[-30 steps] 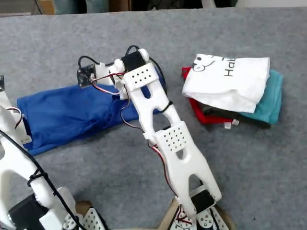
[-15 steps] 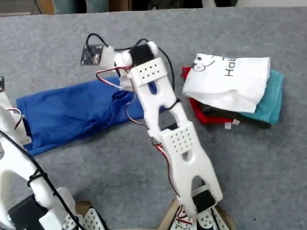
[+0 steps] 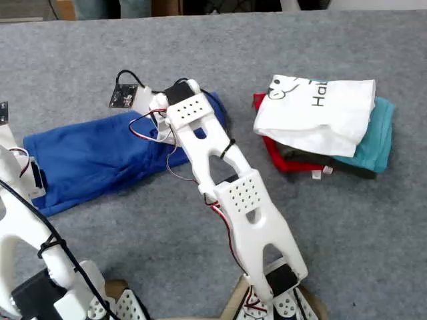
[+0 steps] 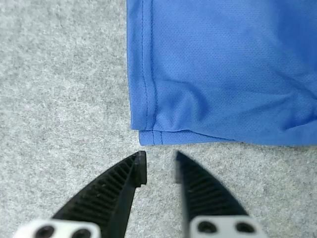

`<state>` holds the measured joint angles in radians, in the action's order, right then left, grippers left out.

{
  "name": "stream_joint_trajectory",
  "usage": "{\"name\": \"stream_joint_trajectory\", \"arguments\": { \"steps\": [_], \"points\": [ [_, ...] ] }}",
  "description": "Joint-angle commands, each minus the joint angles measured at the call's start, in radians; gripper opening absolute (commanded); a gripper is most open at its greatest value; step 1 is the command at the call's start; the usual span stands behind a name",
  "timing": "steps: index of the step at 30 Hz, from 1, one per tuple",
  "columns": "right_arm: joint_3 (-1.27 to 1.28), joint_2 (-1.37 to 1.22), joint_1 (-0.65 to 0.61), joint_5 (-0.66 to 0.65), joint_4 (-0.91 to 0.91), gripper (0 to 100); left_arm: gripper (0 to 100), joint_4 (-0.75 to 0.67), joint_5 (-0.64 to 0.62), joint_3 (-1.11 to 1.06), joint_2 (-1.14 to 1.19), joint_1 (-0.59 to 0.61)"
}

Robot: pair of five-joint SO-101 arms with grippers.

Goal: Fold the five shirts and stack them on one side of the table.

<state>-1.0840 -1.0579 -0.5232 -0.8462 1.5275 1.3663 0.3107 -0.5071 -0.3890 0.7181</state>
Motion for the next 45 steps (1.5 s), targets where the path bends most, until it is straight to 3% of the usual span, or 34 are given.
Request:
{"name": "stream_joint_trajectory", "arguments": {
  "steps": [1, 3, 8, 16, 22, 26, 31, 39, 45],
  "points": [
    [-0.168, 0.024, -0.003, 0.006, 0.144, 2.1, 17, -0.005, 0.000, 0.081, 0.005, -0.004],
    [-0.255, 0.019, 0.000, 0.002, 0.230, 2.1, 17, 0.003, -0.015, 0.125, 0.043, -0.002],
    [-0.302, 0.054, 0.038, 0.000, 0.241, 2.1, 21, 0.115, -0.089, 0.409, 0.339, -0.001],
    [-0.139, 0.249, 0.044, 0.032, 0.239, 2.1, 24, 0.356, -0.170, 1.171, 1.051, 0.002],
    [-0.036, 0.351, 0.052, 0.028, 0.239, 2.1, 24, 0.394, -0.155, 1.581, 1.435, 0.050],
    [-0.007, 0.375, 0.052, 0.028, 0.238, 2.1, 24, 0.394, -0.054, 1.613, 1.456, 0.058],
    [-0.015, 0.381, 0.051, 0.028, 0.236, 2.1, 23, 0.394, -0.049, 1.541, 1.458, 0.056],
    [-0.016, 0.383, 0.051, 0.028, 0.236, 2.1, 2, 0.394, -0.049, 1.531, 1.458, 0.033],
    [-0.097, 0.383, 0.052, 0.034, 0.238, 2.1, 3, 0.394, -0.051, 1.549, 1.445, 0.050]
  ]
}}
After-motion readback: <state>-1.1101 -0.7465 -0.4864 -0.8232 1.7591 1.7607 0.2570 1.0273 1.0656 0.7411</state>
